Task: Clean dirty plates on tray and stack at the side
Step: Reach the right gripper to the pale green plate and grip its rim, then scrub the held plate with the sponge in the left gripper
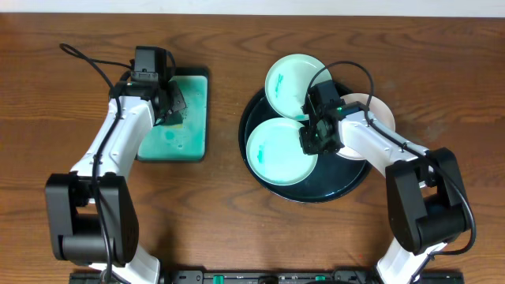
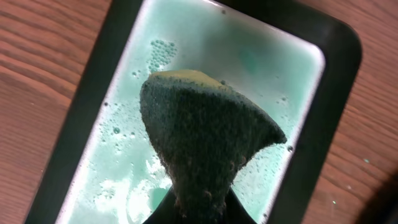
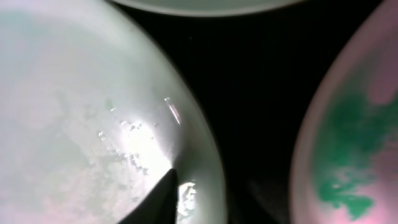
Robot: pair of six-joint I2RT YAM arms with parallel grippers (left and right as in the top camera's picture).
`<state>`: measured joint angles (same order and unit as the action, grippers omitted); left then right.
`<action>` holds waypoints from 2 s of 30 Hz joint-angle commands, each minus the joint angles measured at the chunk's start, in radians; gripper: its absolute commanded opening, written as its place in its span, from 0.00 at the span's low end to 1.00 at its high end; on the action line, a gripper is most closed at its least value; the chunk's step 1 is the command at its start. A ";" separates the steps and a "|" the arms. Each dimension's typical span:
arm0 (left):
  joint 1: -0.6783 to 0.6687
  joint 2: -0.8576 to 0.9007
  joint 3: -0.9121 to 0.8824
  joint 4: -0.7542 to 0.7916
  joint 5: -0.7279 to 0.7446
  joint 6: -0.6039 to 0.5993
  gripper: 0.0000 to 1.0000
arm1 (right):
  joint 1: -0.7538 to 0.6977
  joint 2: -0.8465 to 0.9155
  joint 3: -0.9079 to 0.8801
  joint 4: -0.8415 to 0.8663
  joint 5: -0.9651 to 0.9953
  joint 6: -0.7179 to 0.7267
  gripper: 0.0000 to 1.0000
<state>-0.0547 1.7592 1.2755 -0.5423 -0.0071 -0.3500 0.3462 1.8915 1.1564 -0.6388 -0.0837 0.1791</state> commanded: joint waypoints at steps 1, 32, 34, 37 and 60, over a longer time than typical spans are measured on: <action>-0.003 -0.048 0.009 -0.008 0.121 0.020 0.08 | -0.012 0.014 0.006 0.012 -0.003 0.011 0.12; -0.495 0.102 -0.010 0.135 0.171 -0.273 0.07 | -0.012 0.014 0.006 0.077 -0.079 0.150 0.05; -0.512 0.146 -0.010 0.169 0.171 -0.321 0.07 | -0.012 0.014 0.006 0.078 -0.079 0.150 0.05; -0.537 0.201 -0.010 0.217 0.171 -0.341 0.07 | -0.012 0.014 0.006 0.078 -0.079 0.150 0.05; -0.576 0.205 0.017 0.140 -0.280 -0.074 0.07 | -0.012 0.014 0.006 0.078 -0.078 0.150 0.07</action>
<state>-0.6445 2.0117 1.2797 -0.3920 -0.3702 -0.4683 0.3313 1.8915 1.1576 -0.5610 -0.1665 0.3122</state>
